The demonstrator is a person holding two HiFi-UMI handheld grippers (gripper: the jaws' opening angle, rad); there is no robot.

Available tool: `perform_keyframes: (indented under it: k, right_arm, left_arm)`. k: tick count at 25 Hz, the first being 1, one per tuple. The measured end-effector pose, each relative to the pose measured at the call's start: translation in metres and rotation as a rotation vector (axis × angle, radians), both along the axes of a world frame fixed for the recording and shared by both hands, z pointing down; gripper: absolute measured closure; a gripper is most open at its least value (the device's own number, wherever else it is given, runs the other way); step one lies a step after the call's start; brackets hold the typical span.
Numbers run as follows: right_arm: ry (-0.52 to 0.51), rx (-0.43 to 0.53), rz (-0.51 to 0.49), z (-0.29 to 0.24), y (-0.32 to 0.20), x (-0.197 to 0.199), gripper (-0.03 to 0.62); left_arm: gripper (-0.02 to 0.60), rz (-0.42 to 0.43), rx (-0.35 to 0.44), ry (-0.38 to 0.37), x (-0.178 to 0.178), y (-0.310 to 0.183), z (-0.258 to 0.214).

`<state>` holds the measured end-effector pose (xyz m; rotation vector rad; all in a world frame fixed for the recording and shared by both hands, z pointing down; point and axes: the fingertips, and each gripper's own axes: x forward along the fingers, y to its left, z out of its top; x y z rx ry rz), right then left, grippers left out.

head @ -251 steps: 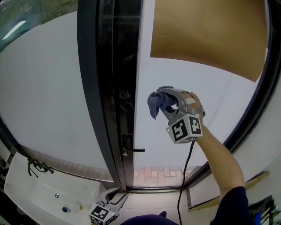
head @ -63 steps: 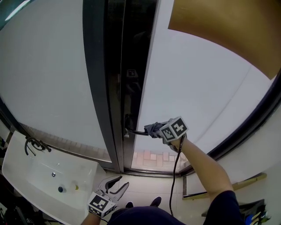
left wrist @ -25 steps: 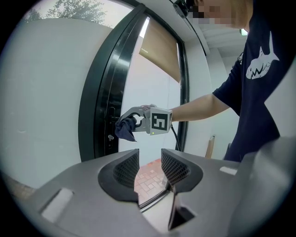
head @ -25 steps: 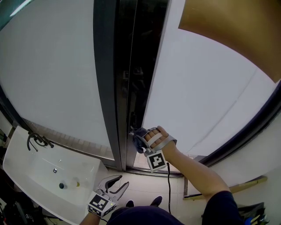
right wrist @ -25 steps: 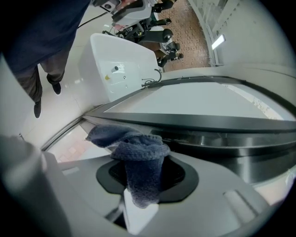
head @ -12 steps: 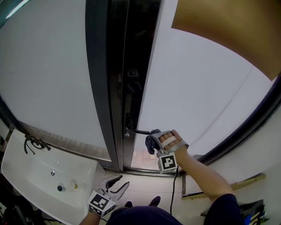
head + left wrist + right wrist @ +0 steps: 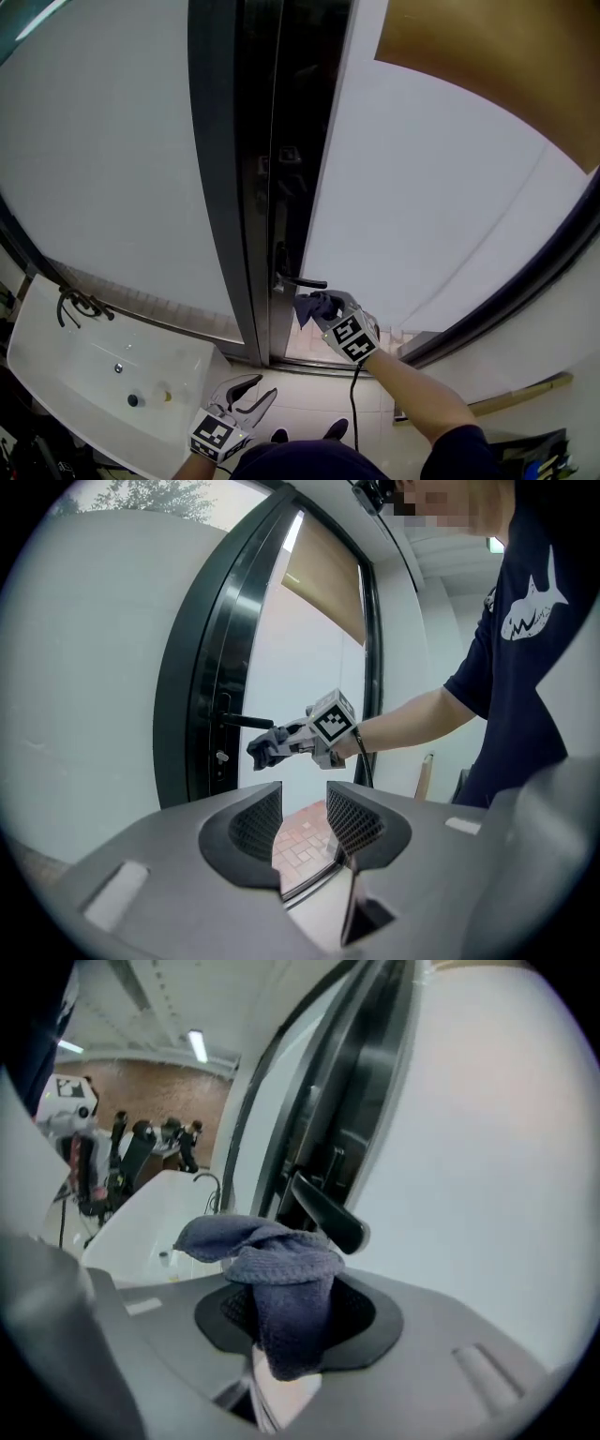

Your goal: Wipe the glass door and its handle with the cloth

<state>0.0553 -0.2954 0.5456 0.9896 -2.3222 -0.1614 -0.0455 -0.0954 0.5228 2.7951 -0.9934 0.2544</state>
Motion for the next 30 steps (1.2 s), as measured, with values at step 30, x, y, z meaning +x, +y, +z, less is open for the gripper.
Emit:
perform_keyframes:
  k: [30]
  right_arm:
    - [-0.397,-0.293,0.395,0.032,-0.064,-0.036,0.453]
  left_arm:
    - [0.437,-0.072,-0.026,-0.001,-0.028,0.01,0.007]
